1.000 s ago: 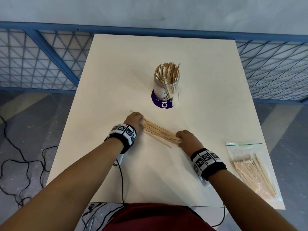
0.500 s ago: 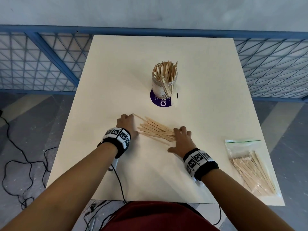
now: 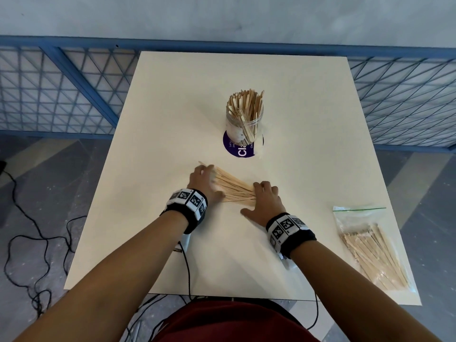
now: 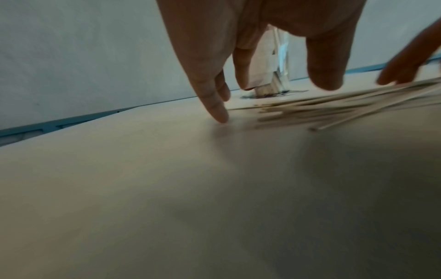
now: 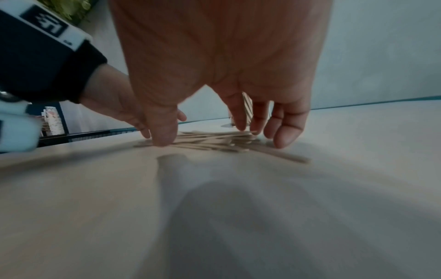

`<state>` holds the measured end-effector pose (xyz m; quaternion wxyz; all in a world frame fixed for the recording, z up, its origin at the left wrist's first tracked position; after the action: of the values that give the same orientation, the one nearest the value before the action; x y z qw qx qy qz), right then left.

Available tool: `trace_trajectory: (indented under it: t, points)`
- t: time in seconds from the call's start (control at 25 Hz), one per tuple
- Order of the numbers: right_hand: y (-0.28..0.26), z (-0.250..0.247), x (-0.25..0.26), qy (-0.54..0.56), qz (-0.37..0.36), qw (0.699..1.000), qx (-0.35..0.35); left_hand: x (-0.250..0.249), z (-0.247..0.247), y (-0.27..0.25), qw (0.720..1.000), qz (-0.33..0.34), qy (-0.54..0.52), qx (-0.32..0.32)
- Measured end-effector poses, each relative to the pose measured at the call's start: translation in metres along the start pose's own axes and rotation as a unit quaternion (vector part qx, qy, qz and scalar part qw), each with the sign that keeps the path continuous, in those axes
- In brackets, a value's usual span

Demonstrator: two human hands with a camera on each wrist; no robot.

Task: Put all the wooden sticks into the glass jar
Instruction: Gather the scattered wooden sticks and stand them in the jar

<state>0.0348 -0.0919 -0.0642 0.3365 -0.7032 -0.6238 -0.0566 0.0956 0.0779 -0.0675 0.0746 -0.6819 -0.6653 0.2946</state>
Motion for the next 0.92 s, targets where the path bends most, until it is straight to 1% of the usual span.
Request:
trace_trajectory:
  t: [0.08,0.16,0.2,0.24,0.32,0.4,0.48,0.52,0.56,0.64,0.68,0.72,0.84,0.92]
  points:
    - [0.001,0.006,0.002,-0.036,0.002,0.999,0.008,0.012,-0.009,0.013,0.998,-0.032,0.051,-0.001]
    - [0.004,0.010,0.006,-0.042,-0.011,0.999,0.018,0.015,-0.018,0.023,0.996,-0.033,0.074,-0.022]
    - [0.006,0.011,0.007,-0.038,-0.019,0.999,0.022,0.012,-0.019,0.024,0.997,-0.019,0.066,-0.027]
    - [0.007,0.011,0.009,-0.032,-0.025,0.999,0.024,0.010,-0.019,0.025,0.999,-0.006,0.036,-0.028]
    - [0.010,0.010,0.012,-0.025,-0.034,0.999,0.023,0.009,-0.013,0.022,0.999,0.001,-0.047,-0.022]
    - [0.013,0.008,0.015,-0.022,-0.046,0.999,0.019,0.001,-0.007,0.015,0.998,0.024,-0.055,-0.018]
    - [0.015,0.008,0.019,-0.027,-0.060,0.998,0.021,-0.008,0.004,0.007,0.998,0.066,-0.023,-0.008]
    - [0.016,0.009,0.020,-0.032,-0.065,0.997,0.026,-0.010,0.008,0.004,0.997,0.079,-0.004,0.009]
    - [0.018,0.011,0.022,-0.037,-0.069,0.996,0.033,-0.008,0.015,0.003,0.995,0.087,0.030,0.028]
    - [0.020,0.017,0.025,-0.047,-0.074,0.995,0.049,-0.004,0.022,0.004,0.980,0.099,0.163,0.061]
    - [0.021,0.020,0.026,-0.050,-0.073,0.995,0.056,-0.004,0.023,0.005,0.971,0.109,0.205,0.066]
    - [0.021,0.023,0.026,-0.056,-0.070,0.994,0.059,-0.006,0.023,0.005,0.968,0.119,0.213,0.066]
    - [0.017,0.030,0.030,-0.112,-0.068,0.990,0.060,-0.016,0.015,0.004,0.984,0.136,0.115,0.025]
    - [0.014,0.032,0.032,-0.148,-0.070,0.985,0.054,-0.017,0.014,0.001,0.986,0.126,0.111,0.019]
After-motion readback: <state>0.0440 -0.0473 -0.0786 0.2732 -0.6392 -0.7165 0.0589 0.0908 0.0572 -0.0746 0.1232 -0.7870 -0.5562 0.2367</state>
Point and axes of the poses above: each hand's wrist, its own y-axis towards the middle knuckle, its own z-axis out of the palm, x = y × z, the point moved 9 cm from there along y, towards the middle knuckle, and after that the axes turned 12 degrees about y, right-handed, at the moved point
